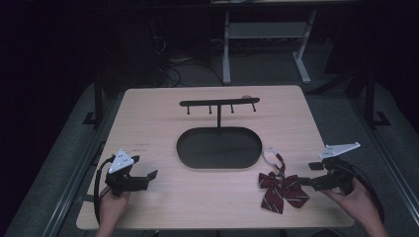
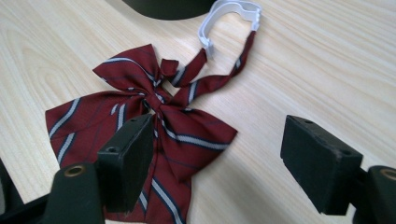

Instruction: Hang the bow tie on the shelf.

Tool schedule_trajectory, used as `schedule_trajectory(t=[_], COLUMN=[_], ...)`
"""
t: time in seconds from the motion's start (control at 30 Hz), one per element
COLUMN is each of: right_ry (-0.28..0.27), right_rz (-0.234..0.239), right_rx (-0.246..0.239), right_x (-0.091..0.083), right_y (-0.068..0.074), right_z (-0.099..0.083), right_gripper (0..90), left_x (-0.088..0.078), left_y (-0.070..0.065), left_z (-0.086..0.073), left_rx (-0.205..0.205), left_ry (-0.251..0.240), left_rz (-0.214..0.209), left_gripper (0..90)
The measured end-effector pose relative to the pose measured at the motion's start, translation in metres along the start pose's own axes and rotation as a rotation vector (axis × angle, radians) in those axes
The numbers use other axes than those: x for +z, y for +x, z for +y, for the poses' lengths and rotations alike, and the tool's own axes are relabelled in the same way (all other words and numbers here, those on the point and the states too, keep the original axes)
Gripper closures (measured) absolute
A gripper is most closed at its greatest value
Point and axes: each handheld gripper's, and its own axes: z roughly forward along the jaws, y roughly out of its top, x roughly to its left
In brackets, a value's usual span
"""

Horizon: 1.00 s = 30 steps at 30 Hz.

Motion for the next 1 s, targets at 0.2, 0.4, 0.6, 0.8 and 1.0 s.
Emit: schedule_trajectory(t=[0.2, 0.4, 0.6, 0.8, 1.0], right_ry=[0.013, 0.031, 0.054, 0.079, 0.096], right_rz=[-0.004, -0.001, 0.0, -0.002, 0.009], right_rx=[-0.021, -0.043, -0.061, -0.072, -0.078], right_x=[0.001, 0.001, 0.003, 0.008, 0.013], right_y=[0.002, 0.004, 0.005, 0.004, 0.003], right_z=[0.016, 0.034, 0.047, 0.06, 0.069], right_gripper=[27.8, 29.1, 30.9, 33.3, 34.4], left_x=[-0.001, 0.0, -0.001, -0.001, -0.001], left_y=[0.0, -0.001, -0.001, -0.002, -0.002], left_z=[0.0, 0.0, 0.0, 0.0, 0.0], left_rx=[0.011, 0.011, 0.026, 0.031, 0.036], left_ry=[-0.002, -0.002, -0.003, -0.003, -0.005], left_rz=[0.003, -0.003, -0.005, -0.008, -0.01], left_gripper=[13.2, 13.2, 13.2, 13.2, 13.2])
